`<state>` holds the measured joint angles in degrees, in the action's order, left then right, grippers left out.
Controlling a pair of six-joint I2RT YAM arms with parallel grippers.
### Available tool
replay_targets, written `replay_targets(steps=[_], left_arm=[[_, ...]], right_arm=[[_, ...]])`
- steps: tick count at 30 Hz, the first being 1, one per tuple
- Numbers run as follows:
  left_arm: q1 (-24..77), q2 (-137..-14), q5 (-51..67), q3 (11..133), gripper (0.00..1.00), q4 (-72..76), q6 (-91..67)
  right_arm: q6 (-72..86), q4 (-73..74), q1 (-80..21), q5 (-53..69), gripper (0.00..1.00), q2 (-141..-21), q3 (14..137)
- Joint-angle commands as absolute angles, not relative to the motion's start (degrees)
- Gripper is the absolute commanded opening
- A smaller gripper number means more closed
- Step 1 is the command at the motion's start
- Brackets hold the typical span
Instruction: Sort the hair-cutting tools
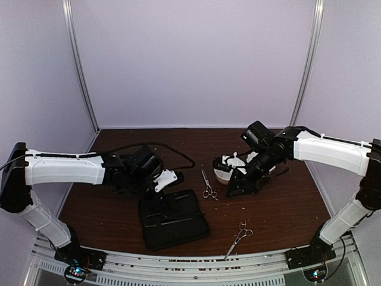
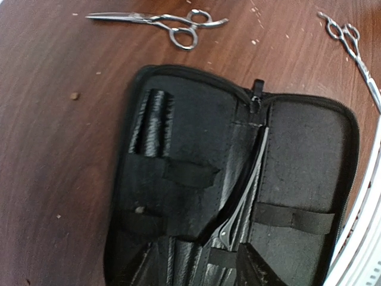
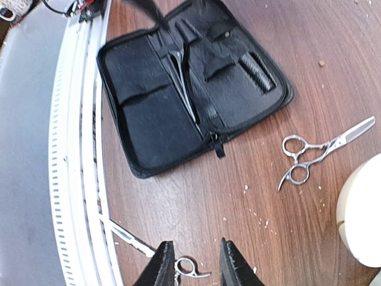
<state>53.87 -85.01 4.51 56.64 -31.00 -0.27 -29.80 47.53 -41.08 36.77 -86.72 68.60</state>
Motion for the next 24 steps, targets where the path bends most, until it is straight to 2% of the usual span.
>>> replay_targets(steps=[1, 7, 11, 24], left_arm=[[55.0, -90.0, 6.5, 60.9, 0.47, -31.6, 4.4], [58.5, -98.0, 5.4, 65.9, 0.49, -33.3, 8.8], [59.8, -102.1, 3.8, 68.2, 0.42, -35.6, 10.7], [60.5, -104.4, -0.6, 67.5, 0.35, -36.5, 12.0]], right_arm=[[-28.5, 44.2, -39.7, 41.5, 0.28, -86.6, 68.1], [-28.6, 43.8, -38.6, 42.9, 0.29, -87.7, 67.5], [-28.8, 43.6, -37.9, 42.8, 0.29, -87.6, 67.1], [-28.7, 43.6, -36.3, 43.7, 0.29, -88.3, 67.1]])
